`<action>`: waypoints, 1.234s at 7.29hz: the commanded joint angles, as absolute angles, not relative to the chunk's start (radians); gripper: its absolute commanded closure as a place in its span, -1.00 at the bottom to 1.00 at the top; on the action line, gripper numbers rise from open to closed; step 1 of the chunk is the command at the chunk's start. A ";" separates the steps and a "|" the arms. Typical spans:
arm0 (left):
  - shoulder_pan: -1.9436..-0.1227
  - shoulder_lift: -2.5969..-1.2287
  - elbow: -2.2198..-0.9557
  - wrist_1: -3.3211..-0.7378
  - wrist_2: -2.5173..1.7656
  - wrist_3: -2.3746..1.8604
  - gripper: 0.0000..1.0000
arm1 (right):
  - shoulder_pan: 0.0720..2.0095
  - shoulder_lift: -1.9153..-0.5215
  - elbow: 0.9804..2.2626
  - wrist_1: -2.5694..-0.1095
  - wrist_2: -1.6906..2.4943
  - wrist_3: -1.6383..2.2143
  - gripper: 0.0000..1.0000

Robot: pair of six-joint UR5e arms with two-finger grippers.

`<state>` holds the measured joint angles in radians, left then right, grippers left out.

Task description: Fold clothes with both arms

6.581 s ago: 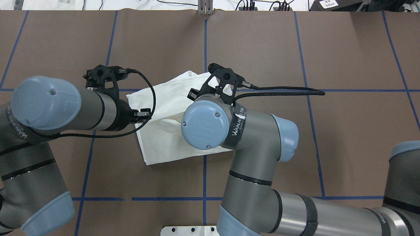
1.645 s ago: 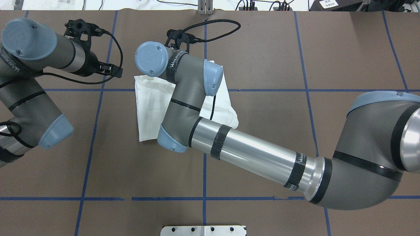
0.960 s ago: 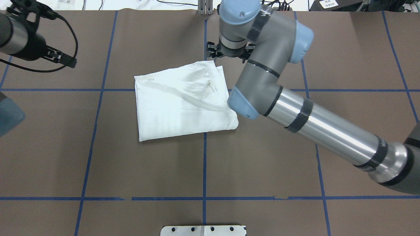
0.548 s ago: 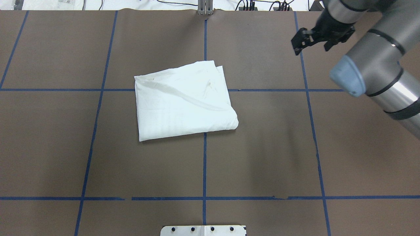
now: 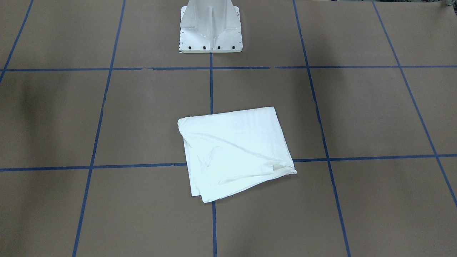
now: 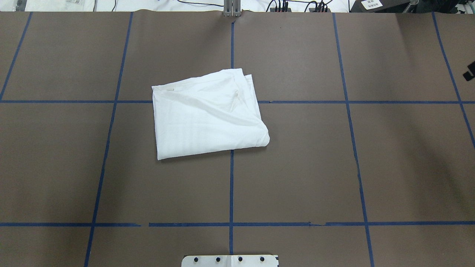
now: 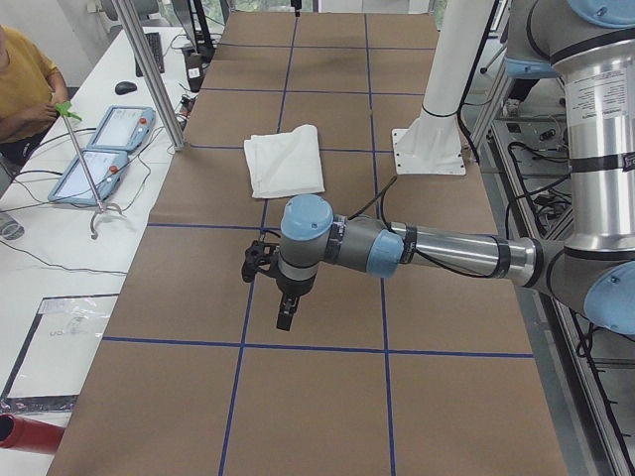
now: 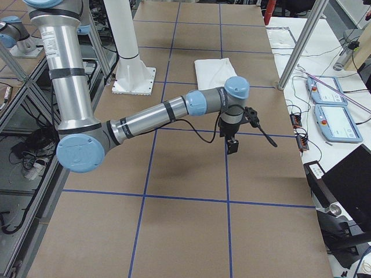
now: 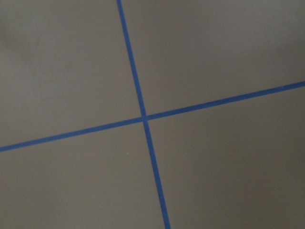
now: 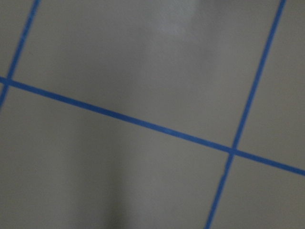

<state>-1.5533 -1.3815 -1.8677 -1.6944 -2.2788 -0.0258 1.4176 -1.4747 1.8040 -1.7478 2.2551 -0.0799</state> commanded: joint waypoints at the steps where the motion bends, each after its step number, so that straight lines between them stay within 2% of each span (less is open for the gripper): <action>1: -1.559 -1.364 -1.852 -1.692 -2.286 -0.025 -1.00 | 1.558 -1.651 1.799 -1.712 2.261 -0.198 -1.00; 4: -1.555 -1.365 -1.842 -1.690 -2.287 -0.028 -1.00 | 1.611 -1.723 1.798 -1.709 2.263 -0.190 -1.00; 9: -1.551 -1.365 -1.839 -1.695 -2.281 -0.032 -1.00 | 1.609 -1.718 1.799 -1.706 2.270 -0.176 -1.00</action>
<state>-1.5550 -1.3625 -1.8423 -1.6971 -2.2838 -0.0284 1.6091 -1.7194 1.8011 -1.7075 2.2692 -0.1772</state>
